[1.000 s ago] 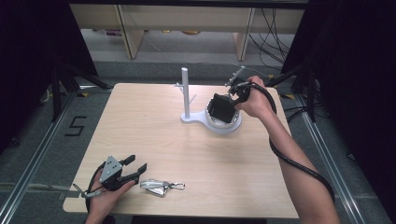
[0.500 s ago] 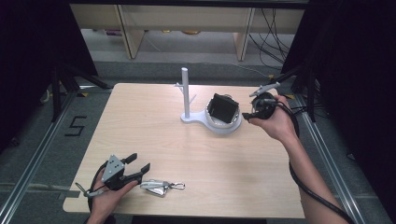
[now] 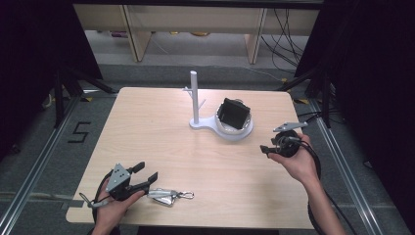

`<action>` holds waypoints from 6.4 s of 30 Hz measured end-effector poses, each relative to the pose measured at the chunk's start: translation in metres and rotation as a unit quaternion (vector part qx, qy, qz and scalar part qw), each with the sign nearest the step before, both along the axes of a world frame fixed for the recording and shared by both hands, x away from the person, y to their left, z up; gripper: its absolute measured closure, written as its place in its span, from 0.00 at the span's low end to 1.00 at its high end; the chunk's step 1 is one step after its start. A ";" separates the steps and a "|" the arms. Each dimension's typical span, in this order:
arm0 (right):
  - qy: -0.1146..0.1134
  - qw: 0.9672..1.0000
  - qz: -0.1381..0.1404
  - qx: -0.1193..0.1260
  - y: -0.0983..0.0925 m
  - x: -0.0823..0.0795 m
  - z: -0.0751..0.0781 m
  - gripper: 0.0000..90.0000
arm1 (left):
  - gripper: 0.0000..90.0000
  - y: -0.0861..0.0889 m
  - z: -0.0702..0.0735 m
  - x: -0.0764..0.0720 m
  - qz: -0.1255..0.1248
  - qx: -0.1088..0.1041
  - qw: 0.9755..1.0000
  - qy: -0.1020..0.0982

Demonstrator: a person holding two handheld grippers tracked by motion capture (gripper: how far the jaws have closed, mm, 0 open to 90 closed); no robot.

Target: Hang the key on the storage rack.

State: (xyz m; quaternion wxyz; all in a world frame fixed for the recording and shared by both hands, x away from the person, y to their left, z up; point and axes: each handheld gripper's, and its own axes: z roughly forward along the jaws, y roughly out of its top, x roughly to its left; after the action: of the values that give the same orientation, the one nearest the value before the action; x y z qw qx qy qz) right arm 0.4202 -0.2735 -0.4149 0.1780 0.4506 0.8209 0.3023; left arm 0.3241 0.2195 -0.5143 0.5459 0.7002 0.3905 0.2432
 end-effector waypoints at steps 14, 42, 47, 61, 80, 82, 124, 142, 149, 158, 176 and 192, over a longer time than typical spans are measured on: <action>0.010 0.995 -0.037 0.096 0.002 -0.020 -0.048 0.57 | 0.40 -0.002 0.002 0.000 -0.004 0.003 1.000 0.004; 0.023 0.995 -0.039 0.089 -0.004 -0.031 -0.047 0.56 | 0.56 -0.052 0.038 0.024 -0.280 0.224 0.929 0.098; 0.033 0.994 -0.041 0.091 -0.003 -0.031 -0.049 0.56 | 0.57 -0.067 0.037 0.028 -0.314 0.250 0.910 0.107; 0.032 0.995 -0.026 0.087 -0.001 -0.030 -0.052 0.55 | 0.59 -0.092 0.031 0.032 -0.348 0.306 0.876 0.136; 0.036 0.993 -0.038 0.106 0.004 -0.030 -0.057 0.54 | 0.64 -0.110 0.035 0.036 -0.375 0.361 0.842 0.143; 0.043 0.994 -0.022 0.094 0.001 -0.029 -0.056 0.54 | 0.65 -0.113 0.035 0.037 -0.378 0.368 0.837 0.144; 0.073 0.992 -0.040 0.096 0.005 -0.031 -0.057 0.52 | 0.70 -0.137 0.035 0.049 -0.413 0.453 0.761 0.215; 0.059 0.992 -0.004 0.115 0.000 -0.027 -0.060 0.52 | 0.71 -0.145 0.035 0.050 -0.415 0.477 0.745 0.214; 0.073 0.992 -0.037 0.098 0.005 -0.031 -0.058 0.52 | 0.77 -0.147 0.035 0.049 -0.415 0.482 0.743 0.210; 0.057 0.994 -0.022 0.095 0.003 -0.030 -0.059 0.52 | 0.84 -0.148 0.036 0.043 -0.418 0.490 0.739 0.199; 0.066 0.991 -0.005 0.116 0.002 -0.027 -0.061 0.52 | 0.92 -0.146 0.039 0.042 -0.420 0.474 0.751 0.189; 0.068 0.991 -0.008 0.119 0.001 -0.028 -0.060 0.52 | 0.92 -0.125 0.046 0.034 -0.381 0.409 0.820 0.121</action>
State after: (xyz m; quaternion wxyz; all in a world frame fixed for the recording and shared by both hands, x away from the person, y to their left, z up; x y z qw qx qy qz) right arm 0.3918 -0.2725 -0.4753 0.0695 0.4944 0.7859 0.3650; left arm 0.3584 0.0950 -0.4679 0.2068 0.9759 0.0195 0.0668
